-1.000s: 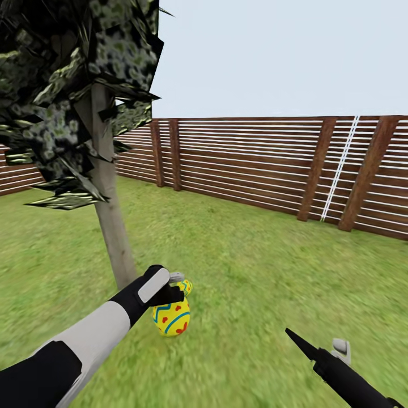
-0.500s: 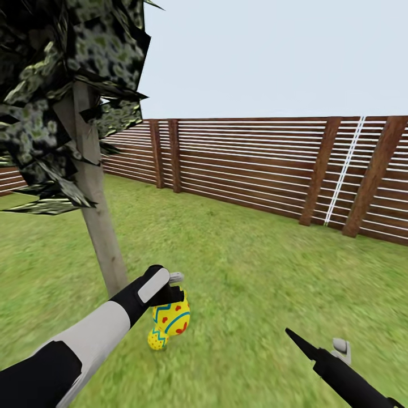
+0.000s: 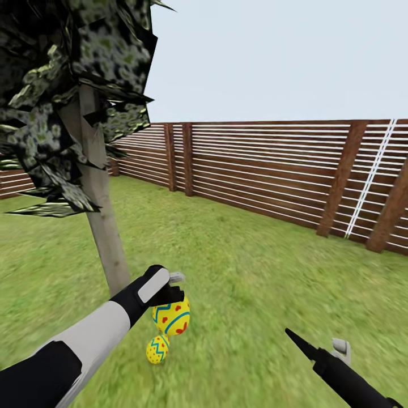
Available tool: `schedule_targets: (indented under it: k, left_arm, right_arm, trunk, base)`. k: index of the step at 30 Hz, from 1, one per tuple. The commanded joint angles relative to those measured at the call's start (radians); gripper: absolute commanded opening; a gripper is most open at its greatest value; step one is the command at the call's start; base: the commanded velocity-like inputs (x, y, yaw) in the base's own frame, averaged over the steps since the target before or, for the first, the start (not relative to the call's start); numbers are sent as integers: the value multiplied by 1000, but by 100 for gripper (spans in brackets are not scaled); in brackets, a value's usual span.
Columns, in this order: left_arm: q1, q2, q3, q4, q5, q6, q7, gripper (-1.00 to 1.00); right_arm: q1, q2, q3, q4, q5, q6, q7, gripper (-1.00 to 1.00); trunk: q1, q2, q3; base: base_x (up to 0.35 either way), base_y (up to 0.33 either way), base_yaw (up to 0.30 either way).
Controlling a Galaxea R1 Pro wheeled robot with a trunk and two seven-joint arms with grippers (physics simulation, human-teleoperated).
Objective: Take the three Easter eggs out of the wicker basket on the lawn in the garden, then place them on the lawn next to a single tree (choose any tree) so that all three eggs are next to the same tree and none are left in the basket.
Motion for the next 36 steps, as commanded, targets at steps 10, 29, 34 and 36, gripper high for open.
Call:
schedule_targets:
  k: [10,29,34,36]
  left_arm:
    - [-1,0,-5,-1,9,0,9,-100]
    - [-1,1,-5,-1,9,-2,7,-100]
    - [-1,2,-5,-2,9,-2,7,-100]
    - [-1,1,-5,-2,9,-2,7,-100]
  right_arm:
    - [0,1,-1,-1,2,6,0,100]
    - [0,4,24,-1,7,6,-1,100]
    - [0,5,41,-1,-1,6,-56,100]
    - [0,4,53,-1,-3,6,-71,100]
  trunk:
    - [0,0,11]
    - [0,0,35]
    - [0,0,41]
    - [0,0,43]
  base:
    - [133,-77,209]
    - [62,-63,209]
    - [136,-155,209]
    - [132,-143,208]
